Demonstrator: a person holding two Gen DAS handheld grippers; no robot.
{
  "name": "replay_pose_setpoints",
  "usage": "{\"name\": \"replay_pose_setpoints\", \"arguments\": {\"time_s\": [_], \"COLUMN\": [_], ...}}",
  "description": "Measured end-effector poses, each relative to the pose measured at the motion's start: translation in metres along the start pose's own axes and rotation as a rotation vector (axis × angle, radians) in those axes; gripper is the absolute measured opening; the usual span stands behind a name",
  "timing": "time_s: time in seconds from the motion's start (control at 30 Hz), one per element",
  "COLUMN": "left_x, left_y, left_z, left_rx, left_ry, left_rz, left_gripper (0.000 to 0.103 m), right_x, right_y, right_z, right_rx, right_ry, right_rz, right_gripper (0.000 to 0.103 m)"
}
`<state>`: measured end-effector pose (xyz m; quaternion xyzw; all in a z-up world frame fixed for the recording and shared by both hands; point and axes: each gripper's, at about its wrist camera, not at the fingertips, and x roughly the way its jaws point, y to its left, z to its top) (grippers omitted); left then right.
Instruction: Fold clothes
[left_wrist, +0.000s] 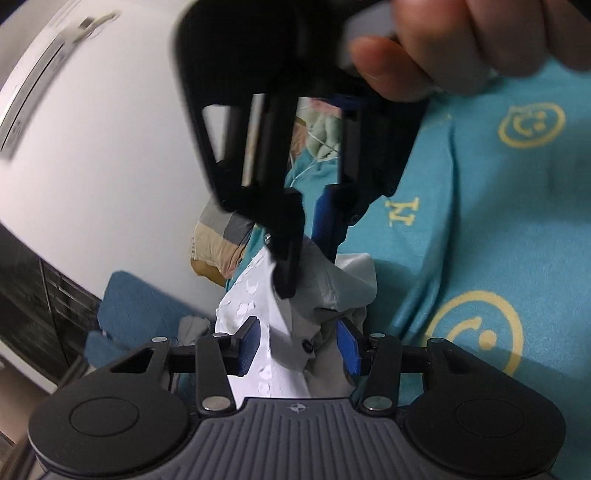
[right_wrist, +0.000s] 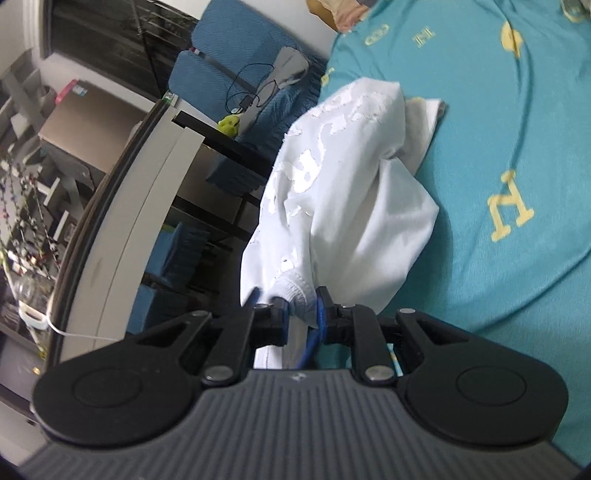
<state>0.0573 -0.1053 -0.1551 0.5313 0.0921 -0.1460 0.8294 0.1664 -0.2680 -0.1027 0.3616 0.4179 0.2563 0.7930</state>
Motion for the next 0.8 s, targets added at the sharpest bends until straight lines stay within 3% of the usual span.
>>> {"name": "replay_pose_setpoints", "arguments": {"time_s": [0.07, 0.13, 0.3, 0.4, 0.53, 0.67, 0.8], "left_x": [0.005, 0.004, -0.012, -0.012, -0.008, -0.005, 0.015], "left_y": [0.002, 0.015, 0.060, 0.087, 0.130, 0.168, 0.192], "left_z": [0.001, 0.001, 0.004, -0.005, -0.034, -0.066, -0.093], "left_rx": [-0.006, -0.087, -0.431, -0.647, -0.946, -1.170, -1.332], "left_ry": [0.020, 0.025, -0.032, -0.044, -0.054, -0.042, -0.011], "left_rz": [0.017, -0.009, -0.144, -0.253, -0.345, -0.392, -0.454], "left_gripper": [0.034, 0.009, 0.005, 0.004, 0.004, 0.005, 0.005], "right_x": [0.002, 0.005, 0.012, 0.016, 0.010, 0.000, -0.014], "right_y": [-0.002, -0.005, -0.003, 0.007, 0.023, 0.031, 0.039], "right_z": [0.000, 0.001, -0.002, -0.009, -0.021, -0.030, -0.036], "right_rx": [-0.004, -0.007, -0.075, -0.177, -0.290, -0.337, -0.344], "right_ry": [0.007, 0.014, 0.032, 0.033, -0.022, -0.107, -0.256], "right_rz": [-0.036, -0.072, -0.165, -0.228, -0.256, -0.250, -0.302], "right_gripper": [0.018, 0.019, 0.022, 0.041, 0.066, 0.069, 0.070]}}
